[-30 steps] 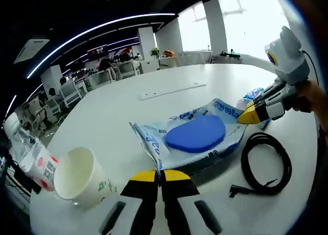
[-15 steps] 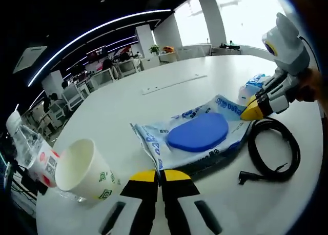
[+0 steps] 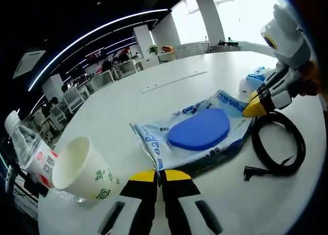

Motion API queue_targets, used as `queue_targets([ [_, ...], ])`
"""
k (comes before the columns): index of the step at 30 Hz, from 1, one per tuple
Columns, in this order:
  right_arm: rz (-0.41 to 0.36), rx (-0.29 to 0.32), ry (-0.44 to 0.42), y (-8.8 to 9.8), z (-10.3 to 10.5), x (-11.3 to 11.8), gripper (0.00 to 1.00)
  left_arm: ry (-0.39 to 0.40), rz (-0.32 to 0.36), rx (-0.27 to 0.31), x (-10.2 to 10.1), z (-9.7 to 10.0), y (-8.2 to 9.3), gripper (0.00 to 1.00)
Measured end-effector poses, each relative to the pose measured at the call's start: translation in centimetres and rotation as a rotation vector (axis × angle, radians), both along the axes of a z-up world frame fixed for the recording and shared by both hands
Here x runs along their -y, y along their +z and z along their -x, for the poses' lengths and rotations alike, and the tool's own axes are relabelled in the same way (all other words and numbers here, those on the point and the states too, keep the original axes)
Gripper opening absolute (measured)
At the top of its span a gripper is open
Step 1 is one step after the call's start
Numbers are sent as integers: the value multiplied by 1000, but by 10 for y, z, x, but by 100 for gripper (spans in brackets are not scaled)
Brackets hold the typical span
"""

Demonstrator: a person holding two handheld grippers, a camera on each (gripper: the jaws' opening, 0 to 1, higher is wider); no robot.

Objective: Arrange the tabletop items into an orderly group along one side of the table until the central work area is clear of visible clutter.

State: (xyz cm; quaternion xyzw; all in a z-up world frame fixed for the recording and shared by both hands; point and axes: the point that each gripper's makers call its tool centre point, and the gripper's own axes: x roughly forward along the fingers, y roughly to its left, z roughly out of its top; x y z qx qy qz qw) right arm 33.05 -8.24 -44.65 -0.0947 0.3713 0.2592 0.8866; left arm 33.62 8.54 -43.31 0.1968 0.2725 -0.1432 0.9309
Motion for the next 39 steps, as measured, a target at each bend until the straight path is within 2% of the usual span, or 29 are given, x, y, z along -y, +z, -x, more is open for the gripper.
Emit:
queue_targets([
  [3,0,-5,-7,0,0,0,0,-2,-5,5,0,0,0,2],
  [5,0,-6,-10,-1,0,1,0,-21,-38,12,0,0,0,3],
  [6,-2,-8,-14,-1,0,1,0,-48,-87,24,-2,-1,1,6],
  [8,-8,-11,-17,-1,0,1,1,-58,-142,29,-6,0,2,10],
  [11,-28,-15,-47,0,-1,6,8,-83,-180,43,-6,4,3,21],
  [15,-58,4,-71,7,-3,9,12,-108,-142,45,-2,11,7,26],
  [18,-70,1,-67,8,-2,8,16,-119,-144,51,0,14,12,30],
  [22,-109,23,-67,16,-3,8,22,-112,-117,73,-1,16,21,35],
  [24,-120,14,-63,18,-1,8,22,-110,-103,78,-2,19,24,39],
  [31,-114,34,-48,24,3,9,28,-164,-16,104,17,30,38,45],
  [39,-116,50,-29,31,8,10,33,-198,14,157,30,35,52,55],
])
